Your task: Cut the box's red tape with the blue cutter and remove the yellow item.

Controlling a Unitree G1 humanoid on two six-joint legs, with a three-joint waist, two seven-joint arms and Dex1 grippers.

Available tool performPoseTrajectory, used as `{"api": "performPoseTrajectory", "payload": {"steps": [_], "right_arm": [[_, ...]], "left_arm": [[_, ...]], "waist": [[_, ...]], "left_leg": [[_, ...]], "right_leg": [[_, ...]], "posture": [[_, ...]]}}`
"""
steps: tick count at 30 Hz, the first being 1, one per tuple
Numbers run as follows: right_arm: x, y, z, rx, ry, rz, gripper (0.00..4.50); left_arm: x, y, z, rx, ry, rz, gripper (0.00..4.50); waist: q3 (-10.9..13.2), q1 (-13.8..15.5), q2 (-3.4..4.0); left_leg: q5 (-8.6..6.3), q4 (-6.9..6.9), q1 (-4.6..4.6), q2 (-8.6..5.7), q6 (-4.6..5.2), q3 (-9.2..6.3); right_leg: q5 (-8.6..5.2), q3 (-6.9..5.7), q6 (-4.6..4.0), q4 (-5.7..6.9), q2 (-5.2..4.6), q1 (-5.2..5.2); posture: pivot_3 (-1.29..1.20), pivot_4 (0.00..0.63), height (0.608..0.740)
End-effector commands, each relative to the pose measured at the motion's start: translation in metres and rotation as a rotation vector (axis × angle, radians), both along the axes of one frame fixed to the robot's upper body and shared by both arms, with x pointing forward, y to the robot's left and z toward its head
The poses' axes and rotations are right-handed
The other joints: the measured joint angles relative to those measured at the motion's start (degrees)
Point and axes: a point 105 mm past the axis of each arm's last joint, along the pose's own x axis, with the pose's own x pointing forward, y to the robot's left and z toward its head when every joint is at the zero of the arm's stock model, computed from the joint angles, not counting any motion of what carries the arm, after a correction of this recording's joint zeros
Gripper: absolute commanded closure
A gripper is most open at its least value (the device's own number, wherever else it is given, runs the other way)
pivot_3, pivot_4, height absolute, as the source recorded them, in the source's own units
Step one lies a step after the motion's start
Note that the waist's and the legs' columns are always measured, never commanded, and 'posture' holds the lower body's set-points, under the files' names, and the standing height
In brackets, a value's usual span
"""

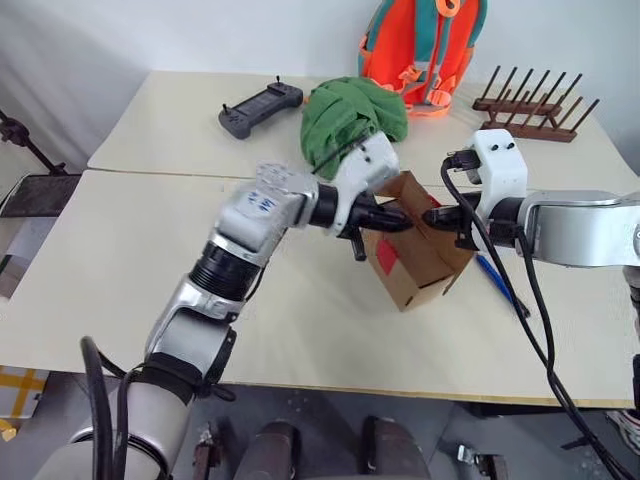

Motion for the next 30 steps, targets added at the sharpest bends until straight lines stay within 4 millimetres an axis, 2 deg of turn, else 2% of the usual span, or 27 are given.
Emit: {"api": "performPoseTrajectory", "payload": {"steps": [1,5,8,13,18,21,24,30], "right_arm": [[-0.001,0.006,-0.002,0.017,0.01,0.015,4.46],[-0.002,0.01,0.008,0.032,-0.031,0.028,4.46],[-0.003,0.012,0.014,0.043,-0.049,0.041,4.46],[-0.003,0.01,0.019,0.057,-0.068,0.039,4.46],[0.003,-0.017,0.036,0.086,-0.089,-0.06,4.46],[0.005,-0.03,0.039,0.1,-0.086,-0.108,4.46],[0.007,-0.046,0.034,0.095,-0.056,-0.168,4.46],[0.008,-0.063,0.016,0.109,0.007,-0.247,4.46]], "left_arm": [[0.007,-0.006,-0.008,0.062,-0.108,0.003,4.5],[0.017,-0.005,-0.012,0.12,-0.181,0.022,4.5],[0.026,0.005,-0.025,0.225,-0.255,0.028,4.5],[0.022,0.014,-0.037,0.311,-0.279,-0.036,4.5],[0.016,0.022,-0.039,0.314,-0.254,-0.058,4.5],[0.014,0.03,-0.043,0.328,-0.241,-0.052,4.5],[0.012,0.04,-0.045,0.339,-0.222,-0.039,4.5],[0.01,0.05,-0.048,0.348,-0.207,0.0,4.5]], "waist": [[0.0,-0.1,0.0],[0.0,0.0,0.0],[0.0,0.0,0.0],[0.0,0.0,0.0],[0.0,0.2,0.0],[0.0,0.2,0.0],[0.0,0.2,0.01],[0.0,0.4,0.01]], "left_leg": [[0.01,0.0,0.0,0.01,-0.01,0.02],[0.06,0.0,-0.01,0.26,0.02,0.06],[0.07,-0.01,-0.01,0.27,0.03,0.08],[0.07,-0.02,0.0,0.3,0.03,0.09],[0.07,-0.02,-0.02,0.31,0.04,0.07],[0.07,-0.02,-0.04,0.31,0.04,0.06],[0.07,-0.02,-0.04,0.32,0.04,0.06],[0.09,-0.01,-0.03,0.31,0.06,0.05]], "right_leg": [[0.02,0.01,-0.03,0.0,0.02,-0.01],[0.06,0.03,-0.1,-0.02,0.04,-0.04],[0.07,0.04,-0.12,-0.04,0.05,-0.04],[0.07,0.04,-0.12,-0.03,0.05,-0.05],[0.07,0.04,-0.12,-0.05,0.04,-0.05],[0.07,0.03,-0.12,-0.08,0.04,-0.04],[0.07,0.03,-0.12,-0.08,0.04,-0.04],[0.07,0.03,-0.12,-0.08,0.03,0.0]], "posture": [[0.0,0.15,0.74],[0.0,0.15,0.74],[0.0,0.15,0.74],[0.0,0.15,0.74],[0.0,0.15,0.74],[0.0,0.15,0.74],[0.0,0.15,0.74],[0.0,0.15,0.74]]}}
